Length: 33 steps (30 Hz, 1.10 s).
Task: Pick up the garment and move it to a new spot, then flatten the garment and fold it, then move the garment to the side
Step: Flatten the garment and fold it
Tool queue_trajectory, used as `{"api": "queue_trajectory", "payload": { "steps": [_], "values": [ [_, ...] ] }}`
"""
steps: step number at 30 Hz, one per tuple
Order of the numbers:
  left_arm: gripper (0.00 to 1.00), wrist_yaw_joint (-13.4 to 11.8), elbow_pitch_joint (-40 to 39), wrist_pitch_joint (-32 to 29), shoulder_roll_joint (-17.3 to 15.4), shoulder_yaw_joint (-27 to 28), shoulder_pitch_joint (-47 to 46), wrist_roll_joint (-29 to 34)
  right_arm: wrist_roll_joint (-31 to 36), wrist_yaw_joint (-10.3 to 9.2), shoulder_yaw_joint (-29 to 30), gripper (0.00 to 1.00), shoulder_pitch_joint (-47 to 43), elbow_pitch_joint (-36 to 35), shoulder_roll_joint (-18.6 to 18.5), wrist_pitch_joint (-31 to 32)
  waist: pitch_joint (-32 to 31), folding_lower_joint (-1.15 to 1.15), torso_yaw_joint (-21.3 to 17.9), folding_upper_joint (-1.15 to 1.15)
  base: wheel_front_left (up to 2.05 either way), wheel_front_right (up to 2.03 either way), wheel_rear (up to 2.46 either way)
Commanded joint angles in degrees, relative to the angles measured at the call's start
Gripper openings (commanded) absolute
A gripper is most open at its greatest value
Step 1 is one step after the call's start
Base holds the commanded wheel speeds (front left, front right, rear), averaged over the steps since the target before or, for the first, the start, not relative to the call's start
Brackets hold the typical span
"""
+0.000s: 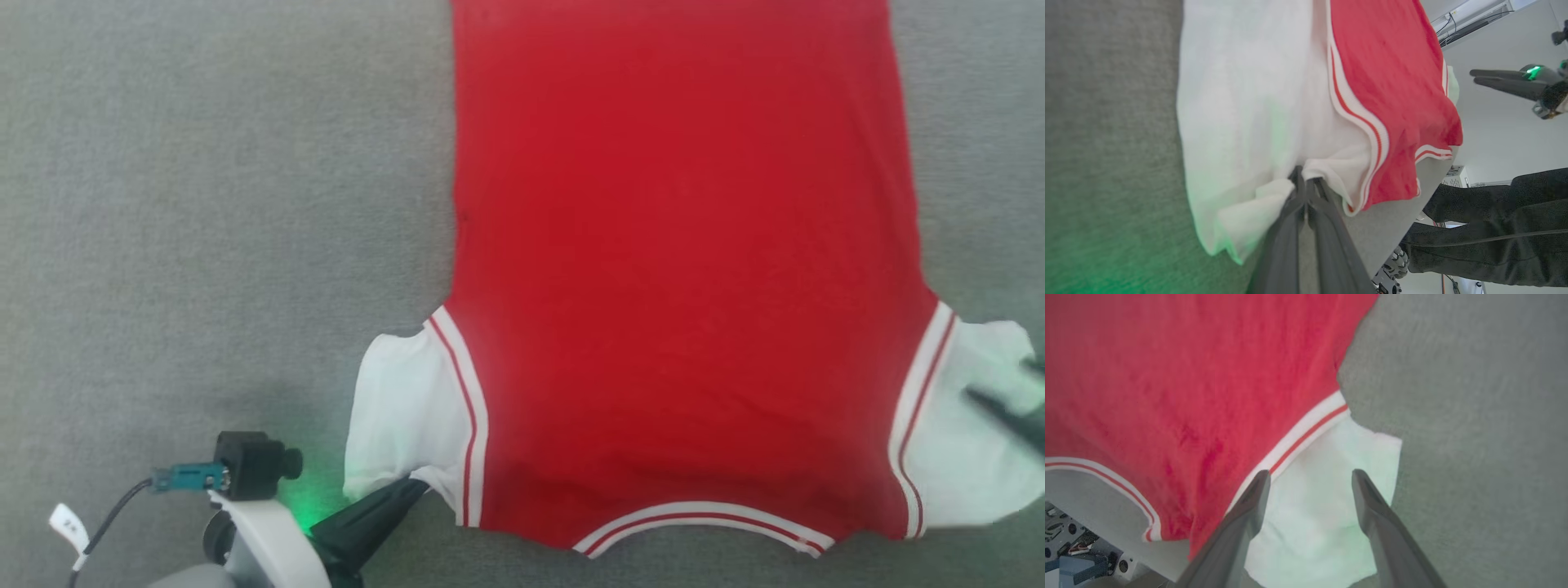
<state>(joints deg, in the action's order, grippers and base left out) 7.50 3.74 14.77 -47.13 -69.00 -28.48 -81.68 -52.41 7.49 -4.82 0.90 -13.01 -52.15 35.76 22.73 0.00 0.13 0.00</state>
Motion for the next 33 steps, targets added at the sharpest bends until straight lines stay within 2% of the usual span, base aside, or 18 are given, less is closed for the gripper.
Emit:
{"api": "queue_trajectory", "payload": {
  "steps": [1,5,8,10,16,17,20,23,27,31,32,33],
  "values": [
    [0.0,-0.08,0.53,-0.04,1.77,-0.68,-1.04,0.83,-2.31,-0.01,5.17,1.0,-0.51,-3.84,-1.39,3.22,1.24,0.0,1.52,0.0,0.0,0.0,0.0],
    [0.0,-0.07,0.18,-0.02,3.68,-1.22,-3.17,2.44,-5.03,0.0,13.57,1.0,4.33,-7.01,-3.85,9.64,3.53,0.0,4.18,0.0,0.0,0.0,0.0],
    [0.0,-0.07,0.03,0.0,5.35,-1.83,-5.38,3.21,-3.61,0.0,15.41,1.0,13.22,-3.59,-4.15,12.55,5.79,0.0,6.5,0.0,0.0,0.0,0.0],
    [0.0,-0.07,0.05,0.03,6.44,-2.16,-6.89,3.65,-1.11,0.0,13.88,1.0,20.9,0.51,-3.32,14.11,7.5,0.0,8.17,0.0,0.0,0.0,0.0],
    [0.0,-0.09,0.82,0.0,10.01,-3.09,-11.21,4.63,10.28,0.0,4.54,1.0,45.25,15.66,1.39,19.68,12.84,0.0,12.72,0.0,0.0,0.0,0.0],
    [0.0,-0.09,0.82,0.0,10.01,-3.09,-11.21,4.63,10.28,0.0,4.54,1.0,45.25,15.66,1.39,19.68,12.84,0.0,12.72,0.0,0.0,0.0,0.0],
    [0.0,-0.15,1.2,0.04,11.24,-3.49,-12.8,5.29,15.41,0.0,2.08,1.0,54.42,24.11,4.17,21.47,14.94,0.0,14.5,0.0,0.0,0.0,0.0],
    [0.0,-0.23,1.39,-0.1,11.89,-3.84,-13.77,5.4,19.74,0.0,0.37,1.0,60.65,31.53,5.46,22.48,16.45,0.0,15.78,0.0,0.0,0.0,0.0],
    [0.0,-0.4,1.71,-0.17,11.82,-4.28,-13.91,5.62,23.62,0.0,-1.0,1.0,65.55,38.79,6.63,23.23,17.54,0.0,16.35,0.0,0.0,0.0,0.0],
    [0.0,-0.61,1.93,-0.18,11.68,-4.51,-14.5,5.59,24.38,0.01,-1.93,1.0,67.31,43.55,8.93,22.86,17.81,0.0,16.22,0.0,0.0,0.0,0.0],
    [0.0,-0.62,1.97,-0.18,11.71,-4.51,-14.84,5.58,24.46,0.01,-2.12,0.64,67.61,44.42,9.27,22.48,17.83,0.0,16.1,0.0,0.0,0.0,0.0],
    [0.0,-0.62,2.05,-0.19,11.77,-4.47,-15.17,5.6,24.65,0.01,-2.22,0.34,67.9,45.28,9.61,21.82,17.76,0.0,15.94,0.0,0.0,0.0,0.0]
  ]
}}
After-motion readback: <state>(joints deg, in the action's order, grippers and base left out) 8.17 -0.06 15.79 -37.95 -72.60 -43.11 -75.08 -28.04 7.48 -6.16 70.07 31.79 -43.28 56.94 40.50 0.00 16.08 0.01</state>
